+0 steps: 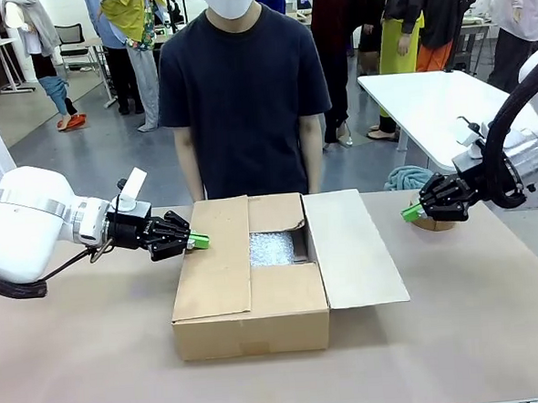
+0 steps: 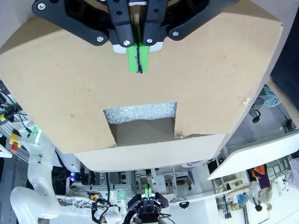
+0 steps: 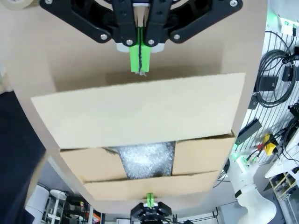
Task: Wrap the clocks to prevent damage.
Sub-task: Push the left (or right) flap of the Package Box to close it.
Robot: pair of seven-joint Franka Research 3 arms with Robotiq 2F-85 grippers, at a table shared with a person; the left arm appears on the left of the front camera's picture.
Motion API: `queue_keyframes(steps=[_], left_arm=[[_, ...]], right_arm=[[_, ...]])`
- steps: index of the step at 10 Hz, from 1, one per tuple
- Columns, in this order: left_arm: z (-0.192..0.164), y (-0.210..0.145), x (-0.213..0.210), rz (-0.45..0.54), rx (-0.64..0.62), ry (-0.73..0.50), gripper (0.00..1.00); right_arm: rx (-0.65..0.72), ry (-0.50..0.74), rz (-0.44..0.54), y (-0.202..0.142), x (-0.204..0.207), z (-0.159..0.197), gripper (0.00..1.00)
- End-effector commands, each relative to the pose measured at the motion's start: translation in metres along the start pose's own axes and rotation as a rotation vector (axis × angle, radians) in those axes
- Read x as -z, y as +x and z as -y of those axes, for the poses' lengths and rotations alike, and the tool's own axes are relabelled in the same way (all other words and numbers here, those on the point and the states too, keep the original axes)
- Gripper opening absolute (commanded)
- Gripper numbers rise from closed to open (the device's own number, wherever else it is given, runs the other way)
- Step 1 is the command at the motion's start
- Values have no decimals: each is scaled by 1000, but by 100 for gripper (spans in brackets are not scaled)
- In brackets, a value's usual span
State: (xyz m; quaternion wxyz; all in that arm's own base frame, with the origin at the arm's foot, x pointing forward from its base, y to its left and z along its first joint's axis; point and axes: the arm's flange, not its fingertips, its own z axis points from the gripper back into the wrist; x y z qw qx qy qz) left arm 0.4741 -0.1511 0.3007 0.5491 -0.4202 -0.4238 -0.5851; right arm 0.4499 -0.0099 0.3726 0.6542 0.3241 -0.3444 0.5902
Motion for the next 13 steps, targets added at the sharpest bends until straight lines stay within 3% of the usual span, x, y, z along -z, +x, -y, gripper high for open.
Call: queue_keyframes(steps=[1, 6, 9, 13], left_arm=[[1, -2, 2, -5, 0, 0, 0], [1, -2, 2, -5, 0, 0, 0], [1, -2, 2, -5, 0, 0, 0], [1, -2, 2, -5, 0, 0, 0]], right_arm=[[-31, 4, 5, 11, 0, -5, 1], [-25, 4, -13, 11, 1, -2, 1], [-4, 0, 8, -24, 23, 21, 1], [6, 46, -3, -44, 58, 35, 1]])
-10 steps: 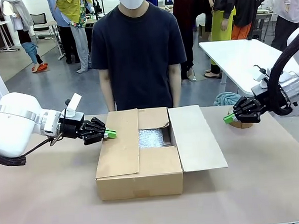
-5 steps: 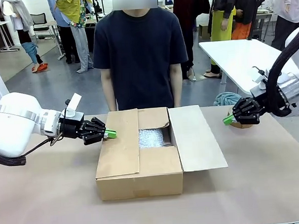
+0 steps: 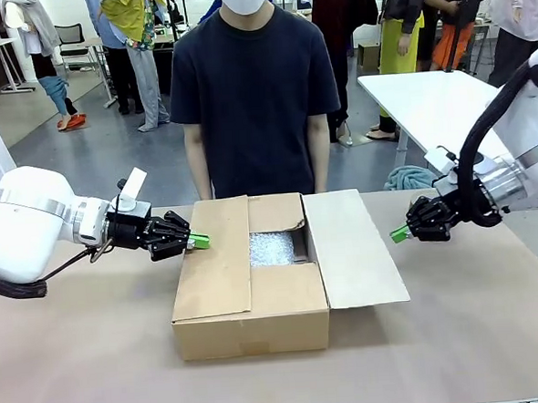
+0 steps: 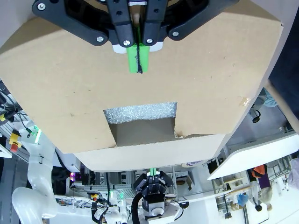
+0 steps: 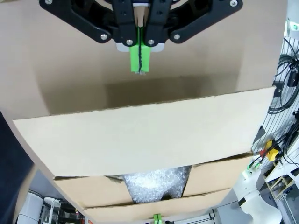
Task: Wrap the clocks to prevent damage.
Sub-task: Push the left (or right) flap of the Package Box to close it.
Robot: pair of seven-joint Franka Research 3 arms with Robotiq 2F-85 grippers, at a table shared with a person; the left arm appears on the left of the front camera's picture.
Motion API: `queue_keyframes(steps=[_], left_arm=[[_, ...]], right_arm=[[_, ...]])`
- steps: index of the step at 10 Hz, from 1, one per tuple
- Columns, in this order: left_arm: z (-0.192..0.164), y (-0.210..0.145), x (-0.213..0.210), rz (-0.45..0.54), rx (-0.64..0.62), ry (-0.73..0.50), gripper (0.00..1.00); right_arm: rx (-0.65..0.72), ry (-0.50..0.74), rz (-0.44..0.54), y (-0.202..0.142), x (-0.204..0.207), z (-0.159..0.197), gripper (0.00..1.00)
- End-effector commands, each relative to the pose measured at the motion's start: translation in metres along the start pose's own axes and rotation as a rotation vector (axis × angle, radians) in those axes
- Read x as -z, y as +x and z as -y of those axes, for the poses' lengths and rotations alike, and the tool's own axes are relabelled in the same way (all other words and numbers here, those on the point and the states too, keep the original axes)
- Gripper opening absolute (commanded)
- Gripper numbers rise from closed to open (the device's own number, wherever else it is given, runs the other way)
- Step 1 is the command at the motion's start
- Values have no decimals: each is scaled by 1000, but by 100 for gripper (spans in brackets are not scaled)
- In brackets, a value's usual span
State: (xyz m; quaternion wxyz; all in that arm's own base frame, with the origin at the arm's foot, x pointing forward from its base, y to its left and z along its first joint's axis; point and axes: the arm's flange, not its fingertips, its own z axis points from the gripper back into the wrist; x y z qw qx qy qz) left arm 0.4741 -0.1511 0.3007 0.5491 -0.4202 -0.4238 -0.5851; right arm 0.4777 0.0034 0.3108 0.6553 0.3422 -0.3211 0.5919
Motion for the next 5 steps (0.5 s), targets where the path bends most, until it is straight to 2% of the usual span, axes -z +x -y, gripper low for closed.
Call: queue_keyframes(steps=[1, 4, 5], left_arm=[[1, -2, 2, -5, 0, 0, 0], [1, -2, 2, -5, 0, 0, 0], [1, -2, 2, -5, 0, 0, 0]], right_arm=[[-22, 33, 18, -3, 21, 7, 1], [0, 195, 152, -2, 41, 6, 1], [-11, 234, 248, 1, 41, 3, 1]])
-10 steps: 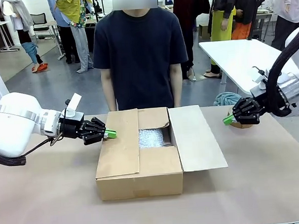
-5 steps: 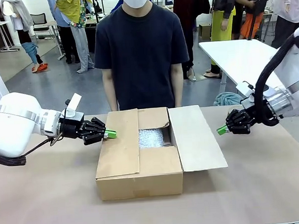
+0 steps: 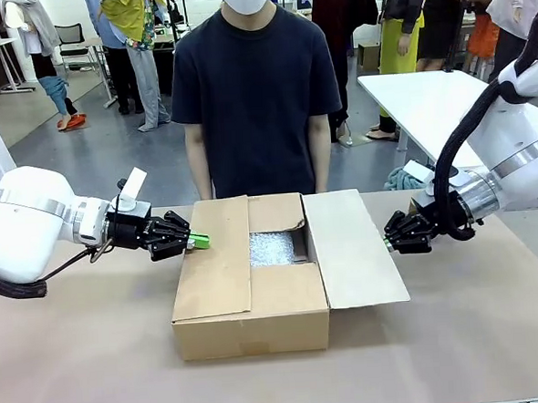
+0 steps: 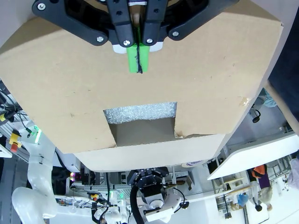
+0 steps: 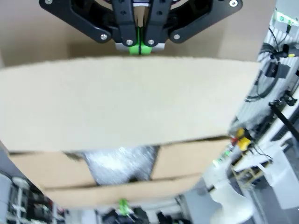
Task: Wrap the clocks to prevent damage.
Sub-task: Push the left (or right) flap of the Package Box to close it.
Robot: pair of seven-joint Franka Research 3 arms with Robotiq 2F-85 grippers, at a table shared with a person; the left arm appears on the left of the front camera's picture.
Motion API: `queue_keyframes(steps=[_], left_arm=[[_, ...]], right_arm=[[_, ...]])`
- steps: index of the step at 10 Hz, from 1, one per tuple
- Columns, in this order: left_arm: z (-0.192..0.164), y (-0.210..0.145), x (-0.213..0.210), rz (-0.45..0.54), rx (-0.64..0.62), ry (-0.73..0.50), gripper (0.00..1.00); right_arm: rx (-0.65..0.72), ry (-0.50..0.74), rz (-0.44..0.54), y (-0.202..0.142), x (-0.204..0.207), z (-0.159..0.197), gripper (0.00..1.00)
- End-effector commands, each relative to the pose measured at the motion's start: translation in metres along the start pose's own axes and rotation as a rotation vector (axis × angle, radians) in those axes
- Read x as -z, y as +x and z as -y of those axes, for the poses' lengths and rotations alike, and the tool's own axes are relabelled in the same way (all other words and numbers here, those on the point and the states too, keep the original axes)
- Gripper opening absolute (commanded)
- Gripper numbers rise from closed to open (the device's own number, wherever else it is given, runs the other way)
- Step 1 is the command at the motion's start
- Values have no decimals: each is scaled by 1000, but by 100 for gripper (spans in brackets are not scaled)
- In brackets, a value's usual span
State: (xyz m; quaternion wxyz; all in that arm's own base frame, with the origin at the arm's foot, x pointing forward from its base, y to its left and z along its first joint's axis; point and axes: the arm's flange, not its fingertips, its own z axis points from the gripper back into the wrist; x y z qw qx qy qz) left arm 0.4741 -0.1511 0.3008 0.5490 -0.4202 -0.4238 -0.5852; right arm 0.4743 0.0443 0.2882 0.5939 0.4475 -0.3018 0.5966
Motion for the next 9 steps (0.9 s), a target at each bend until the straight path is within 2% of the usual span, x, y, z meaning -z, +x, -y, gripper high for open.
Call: queue_keyframes(steps=[1, 4, 6, 9], left_arm=[[1, -2, 2, -5, 0, 0, 0], [1, -2, 2, -5, 0, 0, 0], [1, -2, 2, -5, 0, 0, 0], [1, -2, 2, -5, 0, 0, 0]], right_arm=[[-44, 27, 172, 1, -8, 4, 1], [-91, 14, 310, 10, -6, -3, 1], [-95, -38, 325, 13, 10, -2, 1], [-78, -39, 323, 25, 40, 8, 1]])
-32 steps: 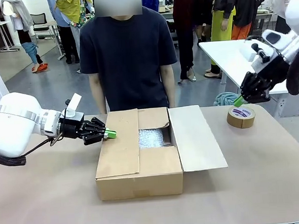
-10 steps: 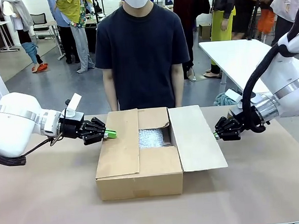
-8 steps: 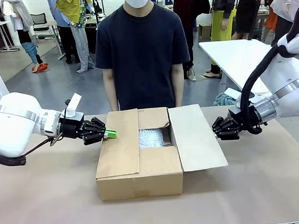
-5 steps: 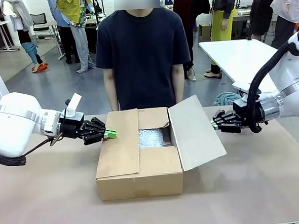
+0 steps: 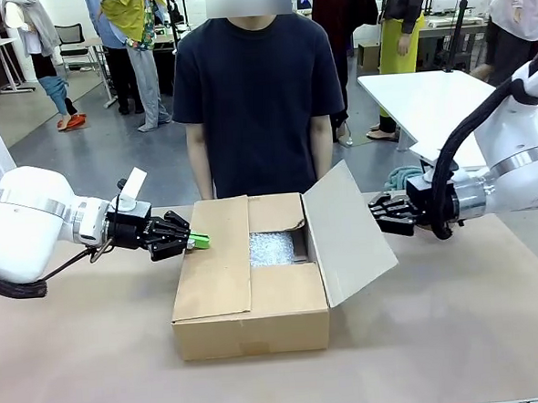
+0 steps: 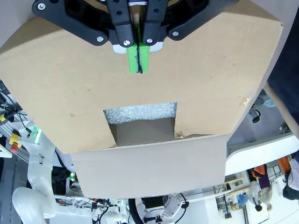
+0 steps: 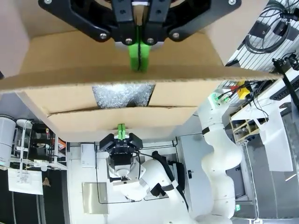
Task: Wrap the clocks to prevent damage.
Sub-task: Push the left (or right) flap of the Package Box to close it.
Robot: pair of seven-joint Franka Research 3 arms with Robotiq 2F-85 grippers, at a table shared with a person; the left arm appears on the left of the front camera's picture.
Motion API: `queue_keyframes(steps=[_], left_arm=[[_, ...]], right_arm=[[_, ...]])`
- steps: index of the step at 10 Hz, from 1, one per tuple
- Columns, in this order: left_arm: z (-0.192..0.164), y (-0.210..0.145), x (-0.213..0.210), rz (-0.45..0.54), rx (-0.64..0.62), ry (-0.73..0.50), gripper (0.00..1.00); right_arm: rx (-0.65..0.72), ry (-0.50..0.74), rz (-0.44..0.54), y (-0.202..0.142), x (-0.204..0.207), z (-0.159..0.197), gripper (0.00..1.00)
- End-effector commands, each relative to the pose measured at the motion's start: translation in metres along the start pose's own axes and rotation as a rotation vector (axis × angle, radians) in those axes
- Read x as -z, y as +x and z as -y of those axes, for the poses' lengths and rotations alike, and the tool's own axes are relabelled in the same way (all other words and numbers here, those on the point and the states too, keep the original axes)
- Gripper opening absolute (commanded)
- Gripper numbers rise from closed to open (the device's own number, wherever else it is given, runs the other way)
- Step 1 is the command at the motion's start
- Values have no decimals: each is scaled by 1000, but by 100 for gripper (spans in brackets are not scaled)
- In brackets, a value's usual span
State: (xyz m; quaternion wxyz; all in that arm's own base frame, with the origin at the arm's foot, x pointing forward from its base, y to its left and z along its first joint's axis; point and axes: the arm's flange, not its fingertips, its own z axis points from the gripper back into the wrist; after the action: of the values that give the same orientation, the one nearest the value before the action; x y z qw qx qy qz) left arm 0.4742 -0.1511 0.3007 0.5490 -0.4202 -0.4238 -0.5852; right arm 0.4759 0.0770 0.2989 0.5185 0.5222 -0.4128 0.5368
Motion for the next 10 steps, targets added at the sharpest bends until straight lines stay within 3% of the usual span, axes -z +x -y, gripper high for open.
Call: queue_keyframes(steps=[1, 10], left_arm=[[1, -2, 2, -5, 0, 0, 0], [1, -2, 2, -5, 0, 0, 0]], right_arm=[[-6, -27, 7, -3, 24, 8, 1], [0, -17, -46, -7, 84, 25, 1]])
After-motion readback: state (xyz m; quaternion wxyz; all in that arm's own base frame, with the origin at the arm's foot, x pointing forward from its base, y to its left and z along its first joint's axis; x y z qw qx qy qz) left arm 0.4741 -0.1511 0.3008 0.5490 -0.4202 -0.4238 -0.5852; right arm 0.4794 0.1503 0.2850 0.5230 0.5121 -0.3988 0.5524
